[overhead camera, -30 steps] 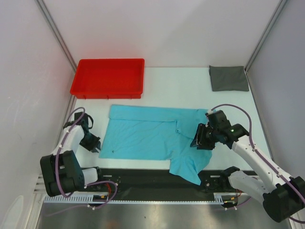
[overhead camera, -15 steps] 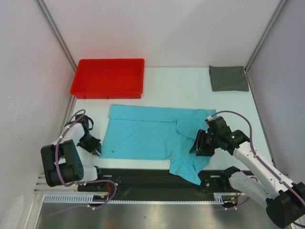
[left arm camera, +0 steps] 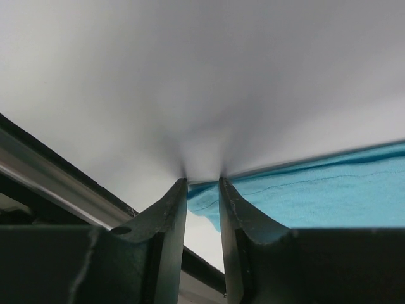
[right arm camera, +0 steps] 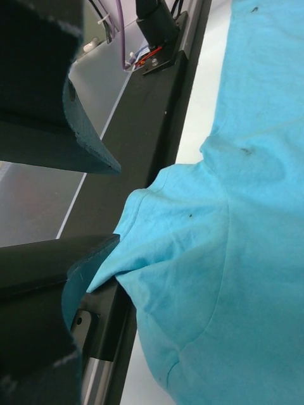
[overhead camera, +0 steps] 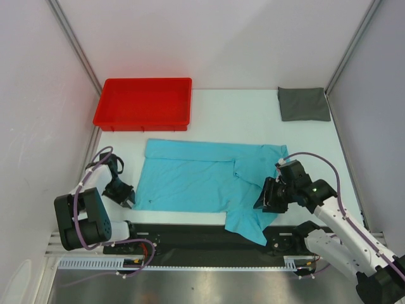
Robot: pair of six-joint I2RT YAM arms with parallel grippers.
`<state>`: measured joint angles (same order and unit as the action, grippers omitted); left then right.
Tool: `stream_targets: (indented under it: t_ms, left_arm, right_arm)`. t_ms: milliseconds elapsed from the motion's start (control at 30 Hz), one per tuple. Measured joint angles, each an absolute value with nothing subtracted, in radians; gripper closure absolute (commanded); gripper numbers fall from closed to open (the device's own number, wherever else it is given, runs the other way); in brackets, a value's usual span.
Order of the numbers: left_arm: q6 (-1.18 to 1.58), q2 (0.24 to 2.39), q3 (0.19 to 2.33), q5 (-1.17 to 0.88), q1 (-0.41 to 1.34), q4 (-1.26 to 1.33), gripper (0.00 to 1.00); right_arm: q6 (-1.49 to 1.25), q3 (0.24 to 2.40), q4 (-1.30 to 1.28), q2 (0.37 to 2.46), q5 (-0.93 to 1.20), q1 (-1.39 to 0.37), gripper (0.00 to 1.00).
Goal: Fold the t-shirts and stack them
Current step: Fold the tshirt
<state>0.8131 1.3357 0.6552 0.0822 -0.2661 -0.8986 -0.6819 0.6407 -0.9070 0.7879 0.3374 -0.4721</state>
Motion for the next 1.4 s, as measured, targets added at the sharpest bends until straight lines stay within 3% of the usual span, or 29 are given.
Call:
stream_targets:
  t_ms: [300,400,667,933,1167,1300,1400]
  left_arm:
    - [0.814,1.310,0.635,0.065,-0.255,-0.892,0.62]
    - [0.822,1.291,0.620,0.057,-0.255,-0.878,0.68]
    - [0.842,1.298,0.625,0.039,-0.256,-0.856,1.00]
    - [0.841,1.303,0.635,0.050,-0.257,-0.858,1.00]
    - [0.840,1.298,0.635,0.051,-0.257,-0.856,1.00]
    - [0.839,1.290,0.634,0.050,-0.257,-0.852,1.00]
    - [0.839,1.289,0.634,0.049,-0.257,-0.849,1.00]
  right_arm:
    - [-0.704,0.583,-0.905,0.762,0.343,-0.472,0.52]
    - [-0.705,0.583,-0.900,0.764,0.347,-0.472,0.52]
    - [-0.734,0.554,-0.903,0.840,0.343,-0.516,0.49]
    - [-0.784,0.527,-0.887,0.971,0.278,-0.676,0.46]
    - [-0.843,0.490,-0.880,1.003,0.197,-0.746,0.61]
    - [-0.871,0.472,-0.855,1.003,0.173,-0.747,0.57]
    - [-0.891,0.452,-0.851,0.998,0.175,-0.747,0.47]
